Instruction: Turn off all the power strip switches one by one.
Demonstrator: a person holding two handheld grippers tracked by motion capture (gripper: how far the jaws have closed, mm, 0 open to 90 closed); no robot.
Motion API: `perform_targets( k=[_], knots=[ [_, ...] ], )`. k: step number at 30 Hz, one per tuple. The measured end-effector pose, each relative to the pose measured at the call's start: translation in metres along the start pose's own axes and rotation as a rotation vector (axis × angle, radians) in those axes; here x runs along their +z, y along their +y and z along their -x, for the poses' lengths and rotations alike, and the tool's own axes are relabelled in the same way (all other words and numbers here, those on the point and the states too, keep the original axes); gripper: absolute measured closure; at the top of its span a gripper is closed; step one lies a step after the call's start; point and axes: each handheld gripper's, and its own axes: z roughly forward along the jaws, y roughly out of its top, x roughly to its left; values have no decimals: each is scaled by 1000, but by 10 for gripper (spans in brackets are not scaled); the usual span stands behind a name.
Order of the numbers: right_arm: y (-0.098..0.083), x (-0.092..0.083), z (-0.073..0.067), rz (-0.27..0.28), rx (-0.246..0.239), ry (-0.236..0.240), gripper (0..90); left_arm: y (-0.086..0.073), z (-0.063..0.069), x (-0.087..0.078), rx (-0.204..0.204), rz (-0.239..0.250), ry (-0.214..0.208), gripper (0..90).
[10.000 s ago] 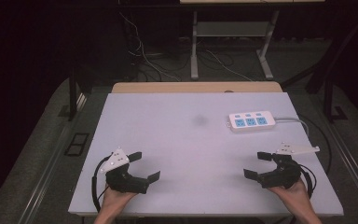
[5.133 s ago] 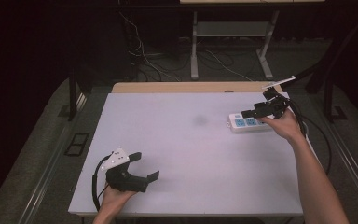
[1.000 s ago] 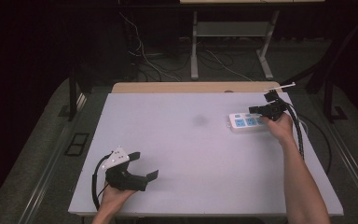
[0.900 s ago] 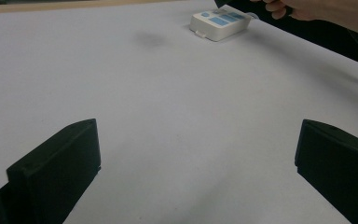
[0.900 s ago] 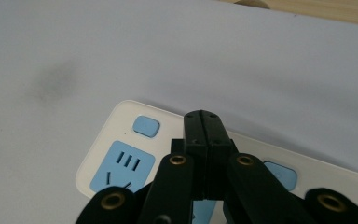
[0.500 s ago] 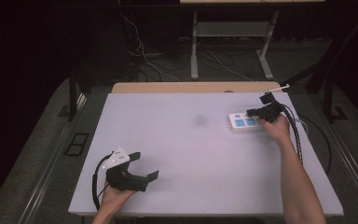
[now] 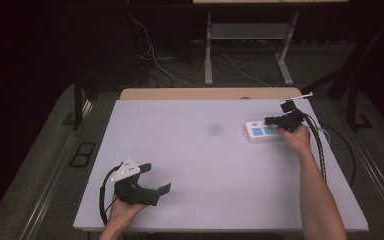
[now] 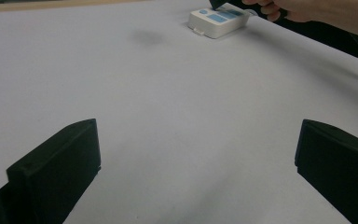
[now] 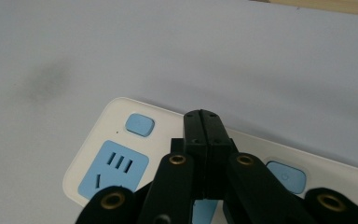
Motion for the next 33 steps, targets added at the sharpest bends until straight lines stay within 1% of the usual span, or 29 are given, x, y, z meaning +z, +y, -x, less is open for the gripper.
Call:
perform_targets(
  k=[2,6,8,12,19,25,29,33],
  knots=[
    [-2,0,1,11,-1,4,900,0,0,0,3,1,0,0],
    [-5,0,4,33,20,25,900,0,0,0,1,-1,2,0],
    [-6,-1,4,37,28,28,900,0,0,0,1,-3,2,0],
    [-5,0,3,33,14,21,900,0,0,1,1,-1,-1,0],
    [-5,0,2,28,13,13,900,0,1,1,2,-3,-2,0],
    [-4,0,0,24,-2,0,900,0,0,2,0,-3,-2,0],
    [-4,1,0,20,-2,-3,900,0,1,1,4,-4,-3,0],
    [-5,0,1,26,7,5,900,0,0,1,1,-2,-2,0]
  ],
)
